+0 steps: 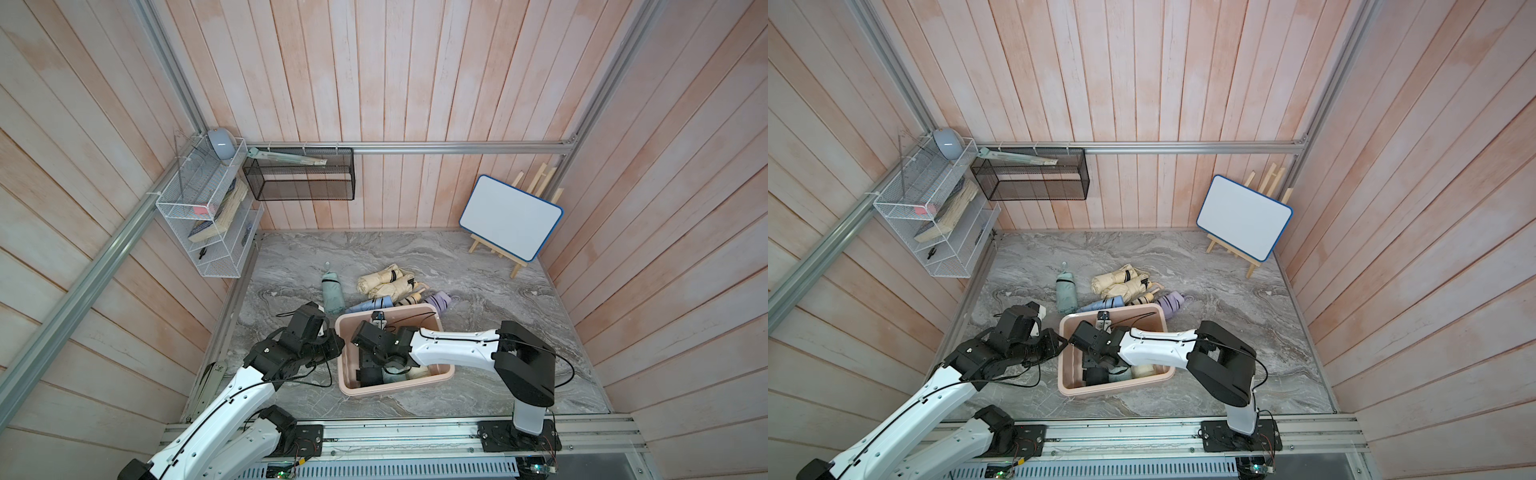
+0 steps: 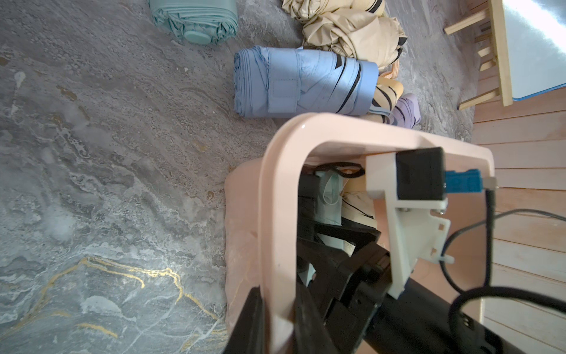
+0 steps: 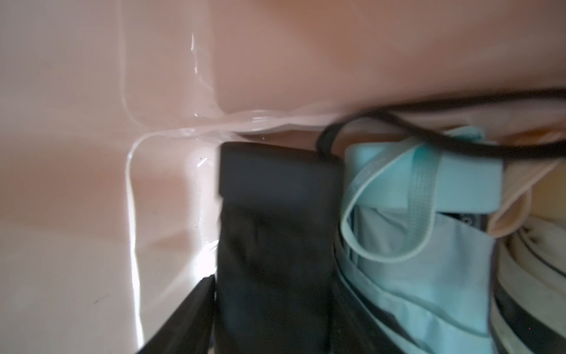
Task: Put the umbrella into the storage box
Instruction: Place the umbrella in the storage box.
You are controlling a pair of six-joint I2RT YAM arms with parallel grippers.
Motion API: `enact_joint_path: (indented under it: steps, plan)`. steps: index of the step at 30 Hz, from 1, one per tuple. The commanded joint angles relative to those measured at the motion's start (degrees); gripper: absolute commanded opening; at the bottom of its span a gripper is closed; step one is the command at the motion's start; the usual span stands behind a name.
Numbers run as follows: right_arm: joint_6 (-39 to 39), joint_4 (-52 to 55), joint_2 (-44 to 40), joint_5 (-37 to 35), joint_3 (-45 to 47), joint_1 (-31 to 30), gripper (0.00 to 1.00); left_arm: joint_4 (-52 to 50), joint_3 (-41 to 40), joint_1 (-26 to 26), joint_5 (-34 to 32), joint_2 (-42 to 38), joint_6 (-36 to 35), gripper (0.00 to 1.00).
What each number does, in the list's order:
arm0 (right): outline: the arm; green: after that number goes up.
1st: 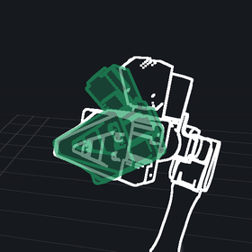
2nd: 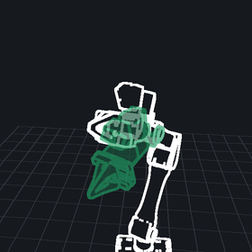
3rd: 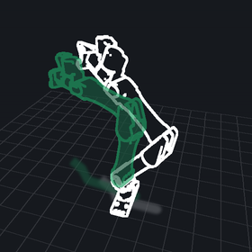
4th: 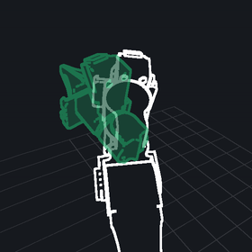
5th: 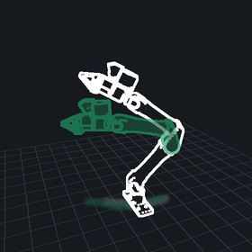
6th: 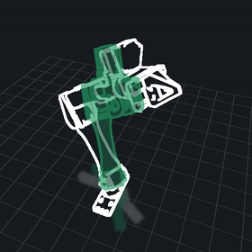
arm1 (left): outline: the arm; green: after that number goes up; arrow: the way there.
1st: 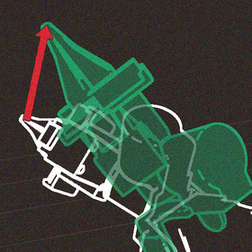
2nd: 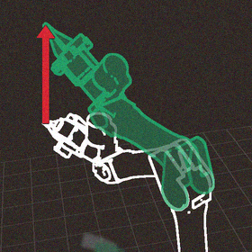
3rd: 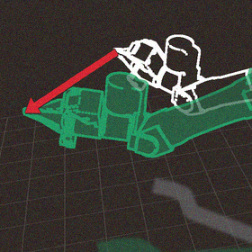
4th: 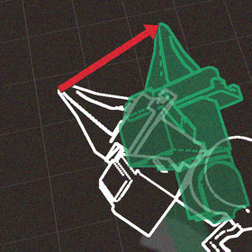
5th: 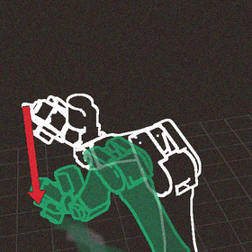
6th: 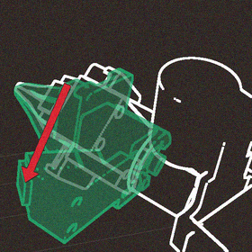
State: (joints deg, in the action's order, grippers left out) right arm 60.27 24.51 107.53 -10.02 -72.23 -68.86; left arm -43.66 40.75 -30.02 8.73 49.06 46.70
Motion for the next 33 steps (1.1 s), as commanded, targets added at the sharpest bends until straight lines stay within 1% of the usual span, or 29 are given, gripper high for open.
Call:
enact_joint_path:
  steps: [1, 5, 8, 13, 18, 21, 23, 25, 27, 30, 31, 33]
  plan:
    - [-0.73, 1.92, -0.06, -2.06, -2.13, 0.30, 0.71, -0.66, -0.19, -0.16, -0.12, 0.60, -1.23, 0.15]
    - [-1.75, 3.44, -2.64, -1.70, -3.39, 0.31, 0.78, -1.06, -0.01, -0.15, -0.76, 0.82, -2.09, 0.14]
    - [-3.06, 3.80, -6.47, -1.46, -4.00, 0.31, 0.79, -1.43, -0.04, -0.13, -1.21, 0.66, -2.79, 0.12]
    - [-5.45, 4.22, -14.35, -1.89, -3.93, 0.64, 0.79, -1.43, -0.23, -0.16, -2.14, 0.84, -4.01, 0.11]
    - [-7.14, 6.48, -21.31, -1.07, -5.72, 3.84, 0.76, -1.22, -0.12, -0.12, -2.67, 1.25, -5.42, 0.05]
    - [-7.31, 9.26, -24.64, -2.19, -6.81, 7.72, 0.74, -1.88, 0.35, -0.13, -2.86, 1.38, -6.84, 0.01]
    - [-7.26, 10.32, -26.84, -2.42, -6.41, 11.71, 0.73, -2.65, 0.69, -0.17, -3.28, 1.24, -7.94, 0.00]
    - [-7.34, 9.81, -29.20, -1.44, -4.01, 16.32, 0.72, -2.63, 0.89, -0.13, -2.76, 0.55, -8.90, 0.00]
    - [-7.97, 7.18, -31.60, 2.41, 0.03, 21.88, 0.69, -1.85, 0.89, -0.15, -0.97, -0.08, -9.59, 0.00]
    - [-7.23, 4.03, -34.05, 7.25, 4.76, 29.48, 0.68, -2.32, 1.45, -0.13, -0.21, -0.61, -9.64, 0.00]
    - [-6.87, 3.49, -34.53, 7.46, 5.78, 31.27, 0.68, -2.51, 1.44, -0.13, -0.27, -0.83, -9.67, 0.00]
    - [-5.00, 4.00, -34.76, 5.53, 7.39, 34.35, 0.69, -2.65, 1.25, -0.13, 0.30, -1.43, -10.08, 0.00]
